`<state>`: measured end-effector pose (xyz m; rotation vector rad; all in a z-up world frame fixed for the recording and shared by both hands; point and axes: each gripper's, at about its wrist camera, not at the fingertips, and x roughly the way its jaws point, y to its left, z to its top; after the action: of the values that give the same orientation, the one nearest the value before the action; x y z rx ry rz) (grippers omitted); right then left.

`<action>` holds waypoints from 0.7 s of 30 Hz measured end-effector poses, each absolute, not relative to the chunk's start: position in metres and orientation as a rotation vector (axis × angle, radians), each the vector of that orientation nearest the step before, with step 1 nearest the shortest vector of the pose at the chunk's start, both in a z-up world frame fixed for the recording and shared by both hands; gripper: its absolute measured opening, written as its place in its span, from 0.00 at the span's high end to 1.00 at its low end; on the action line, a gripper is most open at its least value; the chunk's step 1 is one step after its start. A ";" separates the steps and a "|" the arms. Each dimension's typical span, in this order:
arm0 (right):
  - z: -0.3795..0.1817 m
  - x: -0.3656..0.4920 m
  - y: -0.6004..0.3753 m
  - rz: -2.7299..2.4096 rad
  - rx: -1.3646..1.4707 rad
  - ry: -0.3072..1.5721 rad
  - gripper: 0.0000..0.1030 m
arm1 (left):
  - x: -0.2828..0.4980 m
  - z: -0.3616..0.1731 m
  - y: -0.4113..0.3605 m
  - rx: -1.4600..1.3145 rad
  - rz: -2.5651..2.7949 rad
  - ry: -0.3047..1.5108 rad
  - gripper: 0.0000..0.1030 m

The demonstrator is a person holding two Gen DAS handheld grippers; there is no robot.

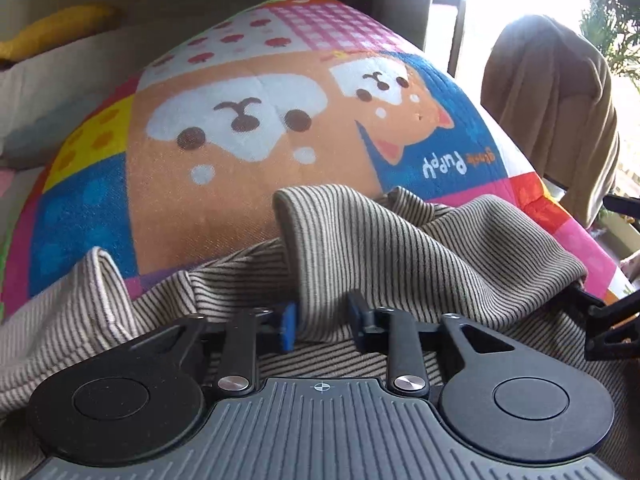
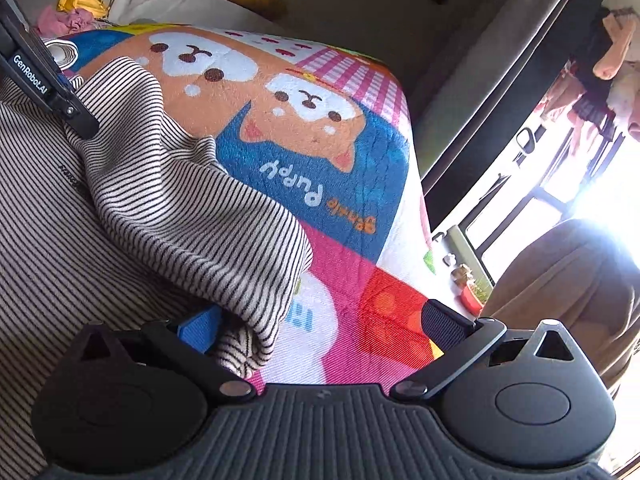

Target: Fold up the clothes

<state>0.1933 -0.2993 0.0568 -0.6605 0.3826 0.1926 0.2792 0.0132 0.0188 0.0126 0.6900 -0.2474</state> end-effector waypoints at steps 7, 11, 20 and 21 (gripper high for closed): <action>0.061 0.182 -0.303 0.185 -0.672 0.357 0.00 | 0.242 0.035 0.031 0.000 -0.312 0.699 0.90; 0.056 0.187 -0.301 0.187 -0.654 0.386 0.00 | 0.247 0.025 0.039 -0.092 -0.325 0.699 0.32; 0.038 0.198 -0.297 0.171 -0.719 0.404 0.00 | 0.274 0.005 0.011 -0.059 -0.267 0.743 0.52; 0.039 0.197 -0.299 0.163 -0.711 0.397 0.00 | 0.271 0.008 0.008 -0.033 -0.271 0.735 0.77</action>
<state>0.1973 -0.2987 0.0393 -0.7111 0.3969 0.1627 0.2709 0.0084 0.0078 -0.0326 0.7355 -0.2709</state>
